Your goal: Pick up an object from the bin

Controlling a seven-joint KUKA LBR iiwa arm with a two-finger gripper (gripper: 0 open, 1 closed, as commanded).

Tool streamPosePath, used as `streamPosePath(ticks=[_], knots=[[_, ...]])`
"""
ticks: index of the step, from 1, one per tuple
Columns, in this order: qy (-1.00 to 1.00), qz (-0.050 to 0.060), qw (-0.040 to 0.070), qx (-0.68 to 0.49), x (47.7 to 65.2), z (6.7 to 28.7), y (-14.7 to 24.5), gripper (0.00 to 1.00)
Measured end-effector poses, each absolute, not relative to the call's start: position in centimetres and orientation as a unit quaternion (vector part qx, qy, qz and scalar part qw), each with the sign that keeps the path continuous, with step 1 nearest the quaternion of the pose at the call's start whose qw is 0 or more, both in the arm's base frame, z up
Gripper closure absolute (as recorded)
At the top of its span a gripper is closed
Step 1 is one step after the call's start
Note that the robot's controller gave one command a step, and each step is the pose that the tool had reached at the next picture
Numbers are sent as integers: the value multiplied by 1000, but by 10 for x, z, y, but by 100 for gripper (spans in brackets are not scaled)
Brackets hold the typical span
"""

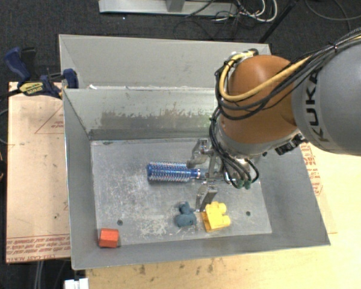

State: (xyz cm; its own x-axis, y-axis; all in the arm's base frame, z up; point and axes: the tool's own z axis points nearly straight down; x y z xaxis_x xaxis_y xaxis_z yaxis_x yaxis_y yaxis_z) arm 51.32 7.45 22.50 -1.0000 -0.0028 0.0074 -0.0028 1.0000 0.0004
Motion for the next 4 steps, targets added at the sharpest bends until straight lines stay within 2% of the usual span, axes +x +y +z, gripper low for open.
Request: streamPosePath(ticks=[1, 2, 3, 4], knots=[[-996, -1, 5, 86, 533, 84, 65, 0], [-977, -3, -4, 214, 548, 75, 54, 0], [-977, -1, -6, 213, 549, 77, 51, 100], [-977, 0, -6, 212, 549, 75, 50, 0]])
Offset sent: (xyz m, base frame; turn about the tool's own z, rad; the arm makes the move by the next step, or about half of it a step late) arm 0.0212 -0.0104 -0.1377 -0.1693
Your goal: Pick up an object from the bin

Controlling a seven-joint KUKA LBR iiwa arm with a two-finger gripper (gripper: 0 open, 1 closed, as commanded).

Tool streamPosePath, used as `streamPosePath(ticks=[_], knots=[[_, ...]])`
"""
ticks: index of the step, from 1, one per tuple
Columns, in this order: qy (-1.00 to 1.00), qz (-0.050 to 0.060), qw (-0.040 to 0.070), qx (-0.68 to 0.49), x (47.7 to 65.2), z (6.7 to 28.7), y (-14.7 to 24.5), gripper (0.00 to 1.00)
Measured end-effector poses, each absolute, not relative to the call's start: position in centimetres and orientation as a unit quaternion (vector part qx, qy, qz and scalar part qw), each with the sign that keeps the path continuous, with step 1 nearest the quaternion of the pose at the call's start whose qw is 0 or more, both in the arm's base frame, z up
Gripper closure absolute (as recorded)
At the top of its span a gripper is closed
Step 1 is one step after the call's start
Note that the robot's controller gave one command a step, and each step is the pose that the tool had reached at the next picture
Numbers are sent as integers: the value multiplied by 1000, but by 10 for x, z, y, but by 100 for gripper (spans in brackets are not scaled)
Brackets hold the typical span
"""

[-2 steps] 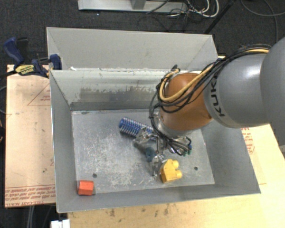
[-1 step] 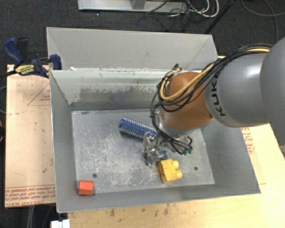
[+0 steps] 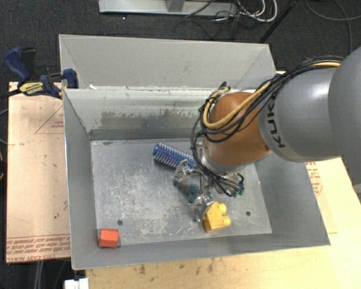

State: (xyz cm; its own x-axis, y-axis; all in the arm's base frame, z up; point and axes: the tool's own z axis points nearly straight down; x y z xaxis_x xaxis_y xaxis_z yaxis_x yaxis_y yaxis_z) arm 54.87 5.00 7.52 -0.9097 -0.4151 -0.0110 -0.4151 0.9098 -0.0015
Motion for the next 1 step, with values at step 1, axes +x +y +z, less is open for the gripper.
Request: streamPosePath(ticks=[1], knots=[[983, -1, 5, -185, 554, 147, 12, 0]])
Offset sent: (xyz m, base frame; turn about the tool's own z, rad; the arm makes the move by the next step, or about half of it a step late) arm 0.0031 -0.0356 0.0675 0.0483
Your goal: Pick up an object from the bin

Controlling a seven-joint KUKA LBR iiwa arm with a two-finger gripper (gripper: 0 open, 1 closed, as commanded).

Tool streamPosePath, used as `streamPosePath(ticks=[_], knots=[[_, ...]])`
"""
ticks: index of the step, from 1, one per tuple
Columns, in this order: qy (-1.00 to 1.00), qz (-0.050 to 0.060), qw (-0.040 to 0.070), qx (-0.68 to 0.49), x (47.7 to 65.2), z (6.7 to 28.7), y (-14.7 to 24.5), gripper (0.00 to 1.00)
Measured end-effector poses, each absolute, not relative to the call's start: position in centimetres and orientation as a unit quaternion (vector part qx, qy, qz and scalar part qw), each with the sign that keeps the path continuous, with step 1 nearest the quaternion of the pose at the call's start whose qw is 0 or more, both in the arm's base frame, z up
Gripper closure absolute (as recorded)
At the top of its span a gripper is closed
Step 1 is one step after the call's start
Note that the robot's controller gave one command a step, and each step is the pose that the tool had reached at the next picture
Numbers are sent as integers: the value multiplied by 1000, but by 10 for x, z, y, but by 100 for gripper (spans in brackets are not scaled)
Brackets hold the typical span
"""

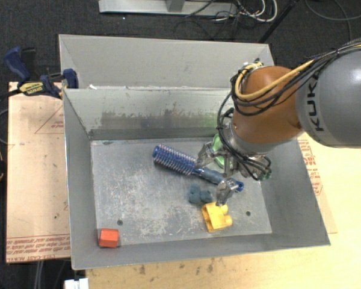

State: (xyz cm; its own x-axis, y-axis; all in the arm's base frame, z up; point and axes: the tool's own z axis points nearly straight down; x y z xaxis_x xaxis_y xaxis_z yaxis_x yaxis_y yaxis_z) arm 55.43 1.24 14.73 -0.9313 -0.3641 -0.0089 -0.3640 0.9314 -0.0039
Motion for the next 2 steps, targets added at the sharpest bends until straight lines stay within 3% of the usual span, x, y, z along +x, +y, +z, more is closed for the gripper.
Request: streamPosePath(ticks=[1, 2], knots=[[961, -1, 3, -276, 508, 236, 8, 0], [945, 1, -3, -328, 511, 99, 14, 0]])
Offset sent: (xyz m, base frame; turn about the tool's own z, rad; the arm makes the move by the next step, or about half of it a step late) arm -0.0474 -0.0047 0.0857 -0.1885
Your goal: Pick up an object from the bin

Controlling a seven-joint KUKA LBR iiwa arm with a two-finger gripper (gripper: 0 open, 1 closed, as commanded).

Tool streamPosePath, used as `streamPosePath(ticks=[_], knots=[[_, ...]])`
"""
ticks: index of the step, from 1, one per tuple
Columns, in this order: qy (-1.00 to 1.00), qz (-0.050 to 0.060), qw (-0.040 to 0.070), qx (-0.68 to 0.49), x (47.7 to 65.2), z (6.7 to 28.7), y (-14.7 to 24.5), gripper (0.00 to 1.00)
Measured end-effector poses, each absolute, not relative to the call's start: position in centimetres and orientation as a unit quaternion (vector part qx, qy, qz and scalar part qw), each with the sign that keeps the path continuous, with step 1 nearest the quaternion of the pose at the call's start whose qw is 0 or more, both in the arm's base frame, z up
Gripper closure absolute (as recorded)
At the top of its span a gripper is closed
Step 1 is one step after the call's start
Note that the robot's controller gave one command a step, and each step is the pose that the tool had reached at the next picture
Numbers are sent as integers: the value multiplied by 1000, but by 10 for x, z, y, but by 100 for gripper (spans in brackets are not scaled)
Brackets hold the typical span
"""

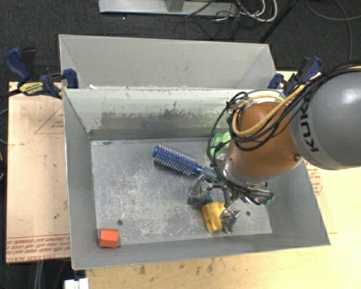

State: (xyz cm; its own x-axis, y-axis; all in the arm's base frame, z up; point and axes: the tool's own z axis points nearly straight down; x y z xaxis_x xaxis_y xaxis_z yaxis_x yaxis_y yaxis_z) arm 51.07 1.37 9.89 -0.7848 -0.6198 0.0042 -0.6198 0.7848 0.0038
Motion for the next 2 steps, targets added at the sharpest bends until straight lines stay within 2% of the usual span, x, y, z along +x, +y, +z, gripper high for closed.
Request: streamPosePath(ticks=[1, 2], knots=[[-945, -1, -5, 327, 514, 103, 15, 100], [-945, 0, -3, 327, 513, 101, 14, 0]])
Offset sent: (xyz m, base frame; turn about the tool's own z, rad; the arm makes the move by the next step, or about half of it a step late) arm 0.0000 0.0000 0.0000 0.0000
